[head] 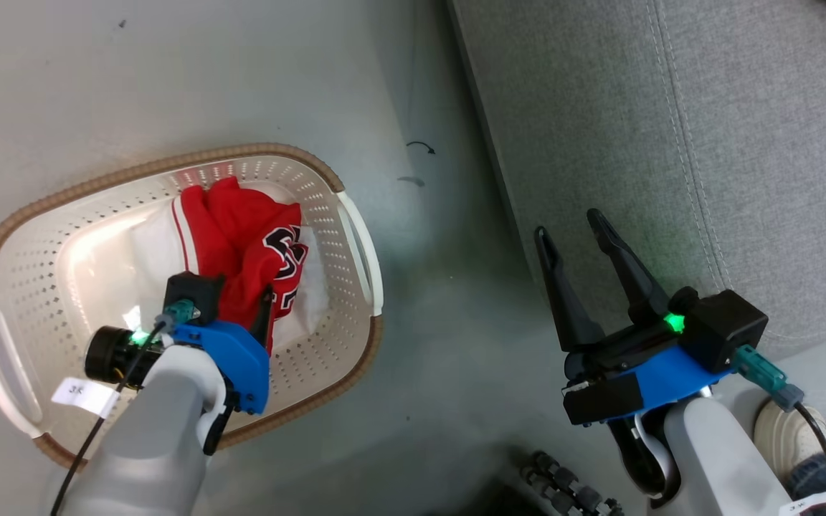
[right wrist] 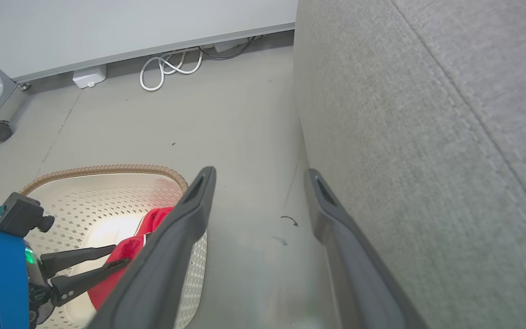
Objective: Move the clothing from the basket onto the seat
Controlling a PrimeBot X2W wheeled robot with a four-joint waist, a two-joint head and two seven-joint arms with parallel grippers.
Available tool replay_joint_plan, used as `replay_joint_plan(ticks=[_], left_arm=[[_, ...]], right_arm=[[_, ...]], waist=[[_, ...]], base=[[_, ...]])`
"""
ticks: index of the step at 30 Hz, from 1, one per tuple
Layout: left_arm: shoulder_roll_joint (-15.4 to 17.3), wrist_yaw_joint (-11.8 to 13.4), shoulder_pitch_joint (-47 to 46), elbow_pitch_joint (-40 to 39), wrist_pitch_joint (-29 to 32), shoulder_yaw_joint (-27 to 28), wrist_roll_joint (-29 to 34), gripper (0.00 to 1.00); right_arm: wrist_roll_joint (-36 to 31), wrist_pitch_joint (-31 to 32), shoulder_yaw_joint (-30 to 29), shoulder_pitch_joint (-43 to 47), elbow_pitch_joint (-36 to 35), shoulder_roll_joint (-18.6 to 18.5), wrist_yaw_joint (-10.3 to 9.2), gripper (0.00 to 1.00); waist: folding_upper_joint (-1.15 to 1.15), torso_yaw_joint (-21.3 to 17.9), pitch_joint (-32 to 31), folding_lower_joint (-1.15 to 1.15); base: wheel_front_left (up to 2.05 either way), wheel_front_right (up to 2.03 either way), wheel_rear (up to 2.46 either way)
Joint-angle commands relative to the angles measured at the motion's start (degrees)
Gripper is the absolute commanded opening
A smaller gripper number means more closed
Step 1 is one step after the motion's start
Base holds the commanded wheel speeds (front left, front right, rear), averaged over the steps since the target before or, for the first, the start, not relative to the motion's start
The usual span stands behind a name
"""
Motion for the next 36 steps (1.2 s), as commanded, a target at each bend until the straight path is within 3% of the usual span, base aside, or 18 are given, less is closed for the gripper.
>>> replay_joint_plan(ticks=[1, 9, 10, 11, 27, 36], left_arm=[[0.66, -0.02, -1.55, 0.8, 0.37, -0.42, -0.32, 1.0], [-0.27, 2.1, -4.61, 5.52, 3.76, -1.03, -0.38, 1.0], [-0.38, 2.33, -4.8, 5.91, 4.22, -1.16, -0.41, 0.46], [-0.54, 2.37, -5.02, 6.11, 4.45, -1.32, -0.32, 0.0], [-2.45, 1.74, -5.43, 7.73, 4.43, -1.16, -2.79, 0.0], [-4.3, 0.36, -3.45, 6.42, 0.56, -0.74, -5.3, 0.0]], right_arm=[[0.59, -0.45, 0.37, -1.08, 0.11, 0.09, 0.03, 1.0], [1.28, -1.04, 1.36, -1.83, 0.94, 0.08, 0.03, 1.0], [1.32, -1.07, 1.4, -1.88, 1.06, 0.09, 0.03, 1.0], [1.35, -1.11, 1.39, -1.95, 1.18, 0.09, 0.03, 1.0], [0.17, -1.27, 1.11, -2.59, 1.94, 0.08, 0.03, 1.0], [-1.52, -1.28, 1.01, -2.54, 3.42, 0.07, 0.03, 1.0]], waist=[[0.0, -0.68, 0.84, -0.01], [0.0, -1.49, 1.74, -0.01], [0.0, -1.52, 1.72, -0.01], [0.0, -1.55, 1.67, -0.01], [0.0, 0.15, -0.25, -0.01], [0.0, 3.13, -6.67, -0.01]], base=[[0.0, 0.0, 0.0], [0.0, 0.0, 0.0], [0.0, 0.0, 0.0], [0.0, 0.0, 0.0], [0.0, 0.0, 0.0], [0.0, 0.0, 0.0]])
